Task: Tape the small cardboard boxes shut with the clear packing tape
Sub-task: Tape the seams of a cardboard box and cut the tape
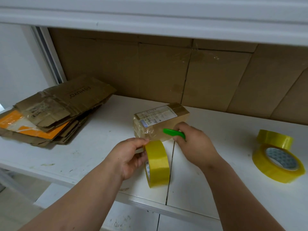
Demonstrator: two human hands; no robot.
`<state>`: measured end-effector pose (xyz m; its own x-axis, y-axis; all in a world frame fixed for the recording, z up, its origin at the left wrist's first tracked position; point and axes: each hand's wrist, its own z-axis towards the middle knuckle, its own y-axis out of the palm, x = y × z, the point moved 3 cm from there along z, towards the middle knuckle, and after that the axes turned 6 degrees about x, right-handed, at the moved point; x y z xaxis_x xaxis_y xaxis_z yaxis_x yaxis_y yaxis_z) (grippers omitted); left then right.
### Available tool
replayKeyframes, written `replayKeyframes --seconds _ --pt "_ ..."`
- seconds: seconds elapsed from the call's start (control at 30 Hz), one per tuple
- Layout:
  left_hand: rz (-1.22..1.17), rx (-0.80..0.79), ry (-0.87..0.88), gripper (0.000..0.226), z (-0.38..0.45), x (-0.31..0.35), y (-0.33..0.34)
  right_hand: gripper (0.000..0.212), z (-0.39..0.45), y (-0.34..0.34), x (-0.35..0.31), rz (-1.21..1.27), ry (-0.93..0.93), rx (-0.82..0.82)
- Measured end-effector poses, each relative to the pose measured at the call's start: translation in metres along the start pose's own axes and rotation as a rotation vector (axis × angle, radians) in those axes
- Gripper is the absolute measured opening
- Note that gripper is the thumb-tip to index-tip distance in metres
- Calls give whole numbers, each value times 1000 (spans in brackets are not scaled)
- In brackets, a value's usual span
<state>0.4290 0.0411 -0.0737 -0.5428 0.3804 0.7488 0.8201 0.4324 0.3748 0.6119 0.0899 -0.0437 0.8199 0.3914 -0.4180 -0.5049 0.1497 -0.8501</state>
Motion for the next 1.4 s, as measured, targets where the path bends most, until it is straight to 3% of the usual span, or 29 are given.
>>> replayKeyframes --seconds 0.17,0.6,0.87,1.13,1.4 --pt "1 -2 20 19 -1 1 0 32 15 2 -27 -22 -102 -57" --pt "27 -21 42 13 0 2 -1 31 41 6 -44 -226 -62 -305" --pt "-2 -12 54 13 3 1 0 25 52 9 -53 -332 46 -368" --pt "-8 17 52 27 8 1 -4 28 56 9 -60 -364 79 -379" --pt "24 47 28 22 11 7 -14 28 58 9 -37 -405 121 -386"
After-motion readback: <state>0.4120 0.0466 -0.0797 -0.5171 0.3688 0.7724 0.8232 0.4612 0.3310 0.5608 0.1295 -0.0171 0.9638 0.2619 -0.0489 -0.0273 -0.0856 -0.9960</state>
